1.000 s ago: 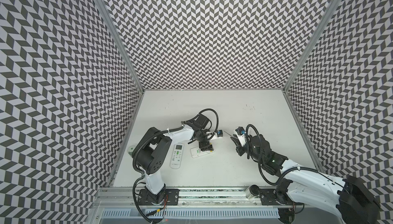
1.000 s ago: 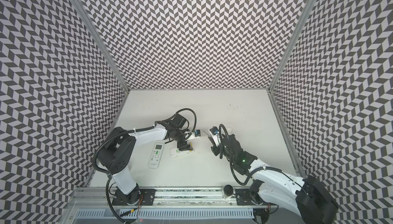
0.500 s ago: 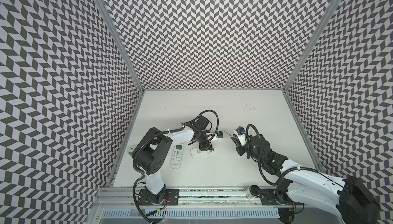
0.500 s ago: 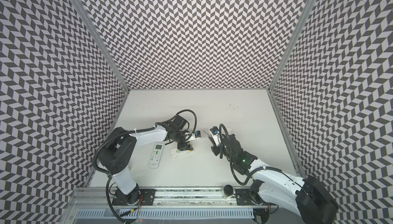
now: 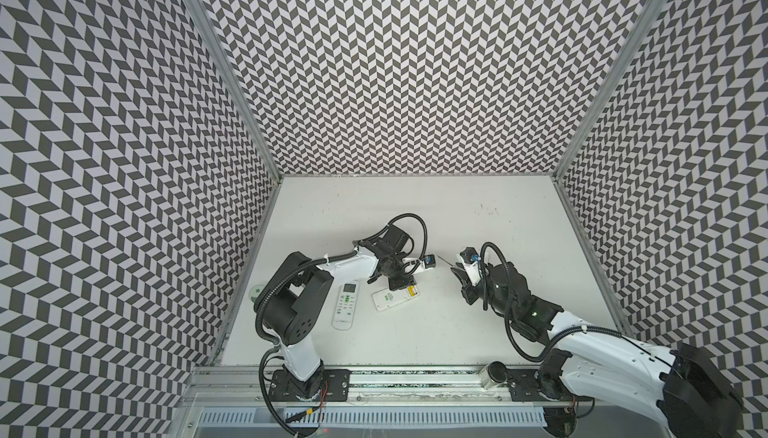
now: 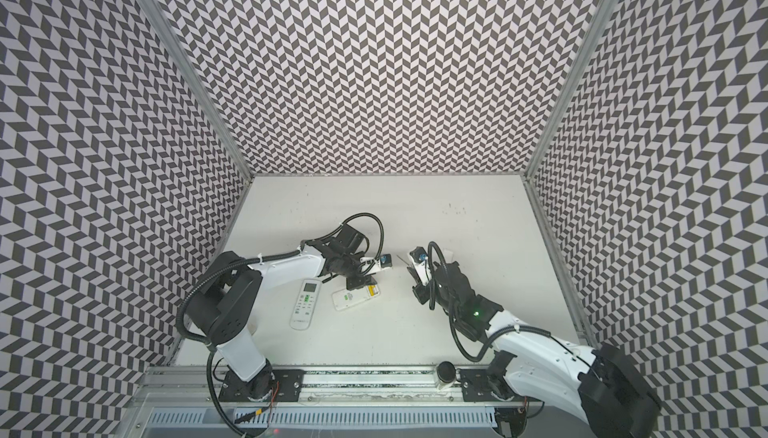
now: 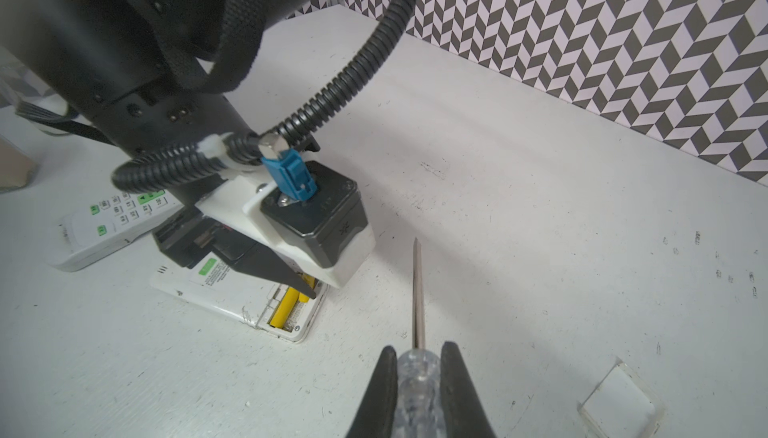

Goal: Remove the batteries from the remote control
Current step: 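Lower the left gripper fingers around the loosened yellow batteries, then close the left gripper on one yellow battery and lift it out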

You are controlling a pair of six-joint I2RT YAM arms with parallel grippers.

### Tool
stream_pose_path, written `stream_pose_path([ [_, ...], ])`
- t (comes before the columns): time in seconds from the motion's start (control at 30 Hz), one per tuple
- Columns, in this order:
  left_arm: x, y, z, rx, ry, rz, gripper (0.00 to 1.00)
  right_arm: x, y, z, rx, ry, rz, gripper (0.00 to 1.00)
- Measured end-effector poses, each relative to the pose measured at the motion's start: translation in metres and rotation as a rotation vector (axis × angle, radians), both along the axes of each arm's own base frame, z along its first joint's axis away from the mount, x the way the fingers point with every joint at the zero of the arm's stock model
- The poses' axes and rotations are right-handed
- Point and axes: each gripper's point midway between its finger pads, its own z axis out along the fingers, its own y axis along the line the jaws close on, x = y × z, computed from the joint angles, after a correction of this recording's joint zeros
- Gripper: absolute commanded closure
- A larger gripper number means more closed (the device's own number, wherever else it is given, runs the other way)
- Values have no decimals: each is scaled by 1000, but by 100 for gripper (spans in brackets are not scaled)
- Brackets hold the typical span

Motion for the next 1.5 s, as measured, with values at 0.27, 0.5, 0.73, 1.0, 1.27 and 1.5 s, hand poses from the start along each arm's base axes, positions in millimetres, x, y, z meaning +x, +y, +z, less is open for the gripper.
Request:
stream_pose_path([
  [0.27, 3, 1, 2, 17, -17, 1, 73, 2, 2, -1, -13, 1, 4, 100],
  [0.5, 5, 7, 2, 53, -18, 16, 58, 2, 1, -1, -15, 0, 5, 100],
  [0.73, 7, 13, 1, 75, -15, 31, 47, 2, 2, 0, -12, -2, 5, 100],
  [1.0, 9, 14, 0, 82, -28, 32, 55, 2, 2, 1, -10, -4, 5, 100],
  [1.27, 4, 13, -4, 64, -18, 20, 63, 3, 3, 0, -10, -5, 4, 100],
  [1.5, 1, 14, -2, 63, -13, 14, 74, 4, 3, 1, -6, -9, 3, 100],
])
